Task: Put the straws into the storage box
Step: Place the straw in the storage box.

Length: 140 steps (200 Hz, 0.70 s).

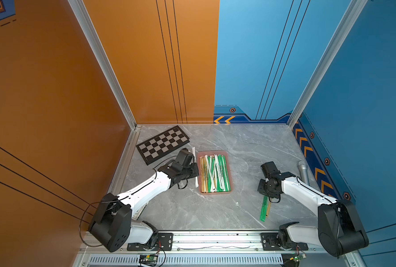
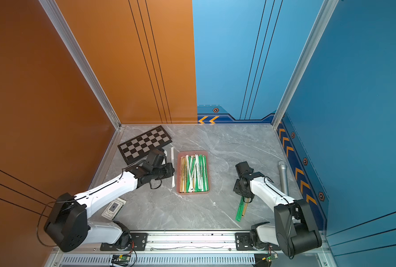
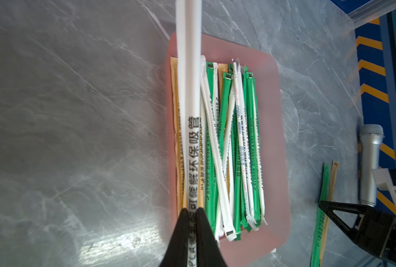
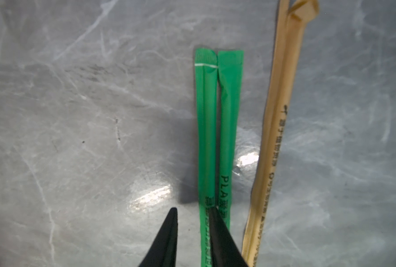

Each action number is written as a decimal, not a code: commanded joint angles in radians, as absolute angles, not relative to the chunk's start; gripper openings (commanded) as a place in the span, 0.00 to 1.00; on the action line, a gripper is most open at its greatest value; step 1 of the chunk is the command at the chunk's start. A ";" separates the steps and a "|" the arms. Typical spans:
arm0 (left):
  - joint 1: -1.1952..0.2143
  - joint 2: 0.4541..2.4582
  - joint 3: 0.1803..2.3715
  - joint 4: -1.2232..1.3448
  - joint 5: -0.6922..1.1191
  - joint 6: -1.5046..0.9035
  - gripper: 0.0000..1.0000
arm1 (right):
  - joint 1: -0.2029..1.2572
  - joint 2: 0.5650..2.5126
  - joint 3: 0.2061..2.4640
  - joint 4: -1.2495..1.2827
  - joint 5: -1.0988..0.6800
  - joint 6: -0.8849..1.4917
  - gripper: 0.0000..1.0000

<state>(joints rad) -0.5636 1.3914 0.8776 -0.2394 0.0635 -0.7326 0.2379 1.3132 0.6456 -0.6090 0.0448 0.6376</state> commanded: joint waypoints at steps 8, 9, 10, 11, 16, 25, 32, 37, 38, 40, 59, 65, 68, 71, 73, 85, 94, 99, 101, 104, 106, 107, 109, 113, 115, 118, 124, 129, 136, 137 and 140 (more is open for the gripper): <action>-0.603 1.461 0.926 -0.137 0.120 -0.773 0.10 | 0.247 1.326 0.629 -0.600 0.040 0.659 0.26; -0.605 1.464 0.928 -0.136 0.121 -0.773 0.10 | 0.247 1.327 0.629 -0.600 0.040 0.659 0.26; -0.606 1.466 0.928 -0.135 0.121 -0.773 0.10 | 0.247 1.326 0.629 -0.601 0.040 0.659 0.26; -0.608 1.468 0.929 -0.134 0.121 -0.773 0.10 | 0.246 1.326 0.628 -0.600 0.040 0.659 0.26; -0.613 1.475 0.934 -0.132 0.121 -0.775 0.10 | 0.247 1.324 0.627 -0.600 0.040 0.658 0.26; -0.621 1.489 0.941 -0.127 0.123 -0.776 0.10 | 0.246 1.323 0.624 -0.600 0.041 0.660 0.25; -0.624 1.497 0.943 -0.124 0.123 -0.778 0.10 | 0.247 1.320 0.623 -0.600 0.042 0.661 0.25; -0.627 1.502 0.945 -0.119 0.123 -0.779 0.10 | 0.247 1.318 0.620 -0.600 0.041 0.663 0.25; -0.627 1.503 0.946 -0.119 0.123 -0.779 0.10 | 0.247 1.319 0.620 -0.600 0.041 0.663 0.25; -0.628 1.504 0.946 -0.117 0.125 -0.779 0.10 | 0.247 1.319 0.619 -0.600 0.041 0.662 0.26; -0.630 1.526 0.949 -0.114 0.133 -0.781 0.11 | 0.247 1.325 0.616 -0.600 0.038 0.661 0.25; -0.631 1.531 0.949 -0.114 0.135 -0.781 0.11 | 0.247 1.328 0.617 -0.600 0.035 0.660 0.25; -0.632 1.534 0.949 -0.114 0.135 -0.781 0.11 | 0.248 1.330 0.616 -0.599 0.035 0.660 0.25; -0.633 1.536 0.948 -0.114 0.135 -0.781 0.11 | 0.248 1.332 0.617 -0.599 0.034 0.660 0.25; -0.632 1.536 0.949 -0.114 0.134 -0.781 0.12 | 0.247 1.334 0.617 -0.598 0.034 0.660 0.25; -0.638 1.541 0.947 -0.114 0.129 -0.782 0.15 | 0.247 1.343 0.617 -0.598 0.034 0.658 0.25; -0.638 1.542 0.945 -0.116 0.127 -0.779 0.19 | 0.247 1.346 0.616 -0.597 0.034 0.657 0.25; -0.640 1.542 0.946 -0.119 0.124 -0.778 0.21 | 0.248 1.348 0.617 -0.597 0.034 0.656 0.24; -0.641 1.543 0.947 -0.121 0.123 -0.778 0.22 | 0.248 1.349 0.617 -0.596 0.034 0.656 0.24; -0.641 1.542 0.947 -0.123 0.121 -0.776 0.24 | 0.248 1.349 0.617 -0.596 0.033 0.657 0.23; -0.642 1.542 0.947 -0.125 0.120 -0.776 0.26 | 0.248 1.351 0.618 -0.595 0.032 0.657 0.22; -0.642 1.542 0.947 -0.126 0.118 -0.775 0.27 | 0.248 1.351 0.618 -0.595 0.032 0.657 0.22; -0.643 1.542 0.947 -0.128 0.116 -0.775 0.28 | 0.248 1.351 0.618 -0.595 0.032 0.657 0.22; -0.644 1.542 0.949 -0.131 0.114 -0.773 0.31 | 0.250 1.352 0.618 -0.595 0.032 0.655 0.21; -0.644 1.542 0.948 -0.134 0.111 -0.772 0.32 | 0.250 1.353 0.619 -0.595 0.032 0.656 0.20; -0.645 1.542 0.949 -0.137 0.110 -0.772 0.34 | 0.250 1.352 0.620 -0.595 0.032 0.655 0.20; -0.645 1.542 0.949 -0.141 0.105 -0.770 0.37 | 0.249 1.352 0.622 -0.595 0.032 0.654 0.19; -0.647 1.541 0.950 -0.143 0.103 -0.768 0.39 | 0.250 1.352 0.623 -0.595 0.032 0.655 0.18; -0.647 1.542 0.950 -0.146 0.101 -0.766 0.42 | 0.249 1.350 0.624 -0.595 0.032 0.655 0.17; -0.648 1.541 0.950 -0.147 0.101 -0.765 0.43 | 0.249 1.351 0.624 -0.595 0.032 0.655 0.17; -0.650 1.540 0.951 -0.149 0.100 -0.764 0.44 | 0.250 1.350 0.626 -0.595 0.032 0.655 0.16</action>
